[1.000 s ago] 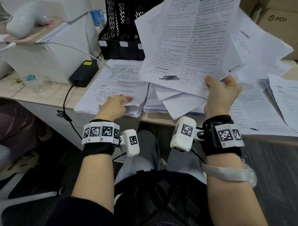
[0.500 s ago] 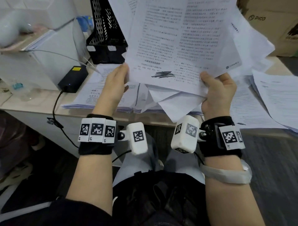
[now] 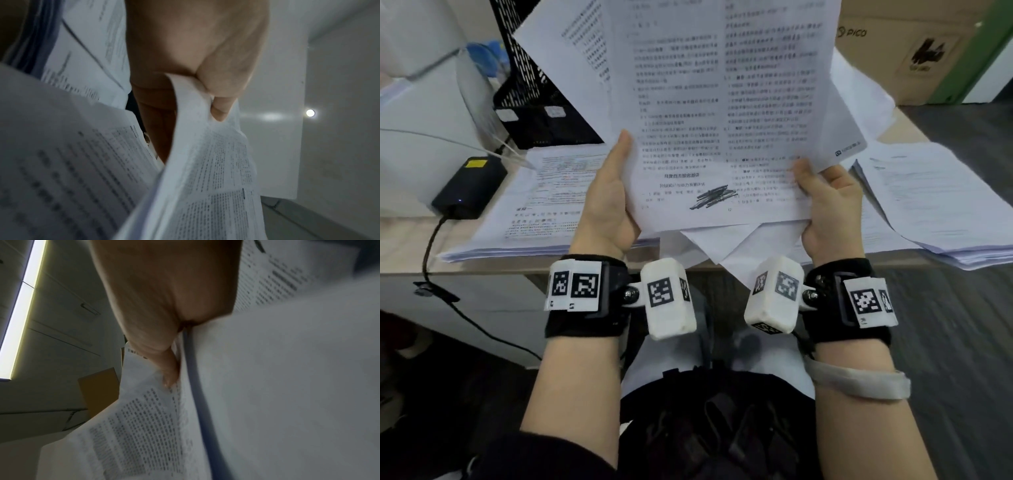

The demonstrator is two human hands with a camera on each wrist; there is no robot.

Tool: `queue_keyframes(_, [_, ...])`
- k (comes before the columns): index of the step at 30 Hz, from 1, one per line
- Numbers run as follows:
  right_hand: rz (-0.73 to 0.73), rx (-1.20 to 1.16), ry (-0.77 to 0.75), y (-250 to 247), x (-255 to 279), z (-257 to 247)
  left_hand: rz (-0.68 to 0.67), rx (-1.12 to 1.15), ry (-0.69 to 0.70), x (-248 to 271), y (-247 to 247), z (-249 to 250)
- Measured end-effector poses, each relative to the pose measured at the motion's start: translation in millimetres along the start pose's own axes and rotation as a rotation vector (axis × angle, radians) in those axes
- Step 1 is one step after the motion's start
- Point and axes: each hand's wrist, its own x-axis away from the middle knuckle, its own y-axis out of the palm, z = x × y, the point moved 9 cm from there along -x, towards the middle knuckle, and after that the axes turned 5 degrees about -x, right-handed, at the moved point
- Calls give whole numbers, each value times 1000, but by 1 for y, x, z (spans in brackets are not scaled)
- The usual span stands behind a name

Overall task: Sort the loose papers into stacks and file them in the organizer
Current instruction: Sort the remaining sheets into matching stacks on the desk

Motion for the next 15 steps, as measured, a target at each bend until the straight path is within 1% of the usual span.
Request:
queue_keyframes(1, [2,3,-3,-5,0,-2,-36,29,0,-2,6,-3])
queue_keyframes(4, [19,22,-20,-19,-2,-10,-84,113,3,-8,16,-8])
queue_keyframes(7, [44,45,-22,-32,-5,-15,-168,193,-58,-14,29,-20])
queue_keyframes(12, [105,69,-17,-49,-10,-23,-187,141,-92,-22,41,-31])
queue_keyframes(14, [116,84,-18,-53,-11,-25,-149,65,-106,-24,41,-36])
queue_keyframes(15, [122,82,-16,-55,-12,-26,-126,-8,-102,-26,40,-37])
